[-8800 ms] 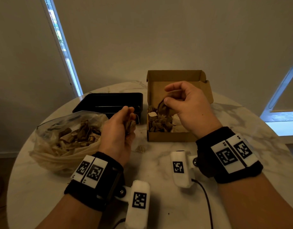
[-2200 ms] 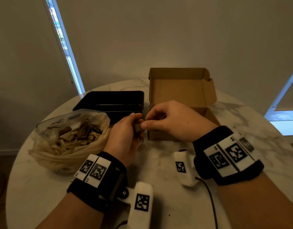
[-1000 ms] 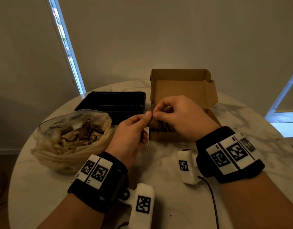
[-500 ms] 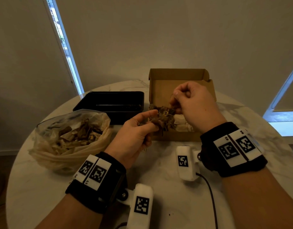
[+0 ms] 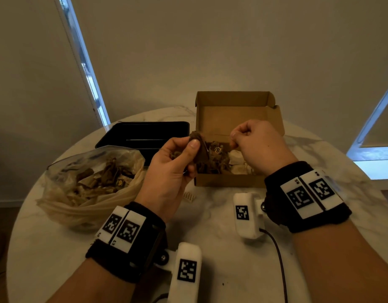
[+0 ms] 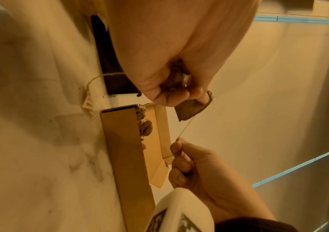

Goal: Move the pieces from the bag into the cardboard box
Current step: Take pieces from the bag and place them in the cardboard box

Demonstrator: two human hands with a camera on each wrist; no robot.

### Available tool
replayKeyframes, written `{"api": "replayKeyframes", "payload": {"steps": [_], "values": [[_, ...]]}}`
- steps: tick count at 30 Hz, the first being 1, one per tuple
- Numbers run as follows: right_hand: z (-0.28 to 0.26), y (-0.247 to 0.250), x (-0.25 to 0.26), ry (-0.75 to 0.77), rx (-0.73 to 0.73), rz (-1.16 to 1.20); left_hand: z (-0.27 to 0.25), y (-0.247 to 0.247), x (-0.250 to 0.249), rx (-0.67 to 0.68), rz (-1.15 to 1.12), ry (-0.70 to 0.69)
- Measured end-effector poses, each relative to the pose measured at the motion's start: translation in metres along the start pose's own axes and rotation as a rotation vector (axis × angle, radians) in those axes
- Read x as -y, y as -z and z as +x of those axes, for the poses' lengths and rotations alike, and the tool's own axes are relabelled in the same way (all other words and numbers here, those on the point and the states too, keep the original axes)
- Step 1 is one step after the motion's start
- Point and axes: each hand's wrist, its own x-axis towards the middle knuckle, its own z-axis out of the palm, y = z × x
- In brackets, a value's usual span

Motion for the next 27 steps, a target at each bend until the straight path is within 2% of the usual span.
{"api": "replayKeyframes", "payload": {"steps": [4,7,11,13,18,23,27], "values": [[-0.004,-0.004,0.003,-0.035,0.149,-0.07,-0.002,-0.002,-0.004,0.002,-0.013,-0.042],[-0.005,-0.007,0.004,-0.025,0.197,-0.063,-0.001,-0.001,-0.004,-0.075,-0.018,-0.058],[-0.006,-0.005,0.011,0.154,0.212,0.166,0.005,0.007,0.001,-0.235,0.034,-0.033],[-0.009,-0.005,0.018,0.262,0.259,0.304,0.006,0.009,0.003,-0.269,0.074,0.008],[-0.013,-0.008,0.024,0.406,0.233,0.351,0.002,0.004,0.005,-0.097,0.158,0.079],[-0.008,-0.006,0.017,0.342,0.179,0.374,-0.002,-0.003,0.004,0.121,0.133,0.124],[-0.003,-0.01,0.006,0.221,0.179,0.195,-0.005,-0.005,0.001,0.204,0.083,0.112]]}}
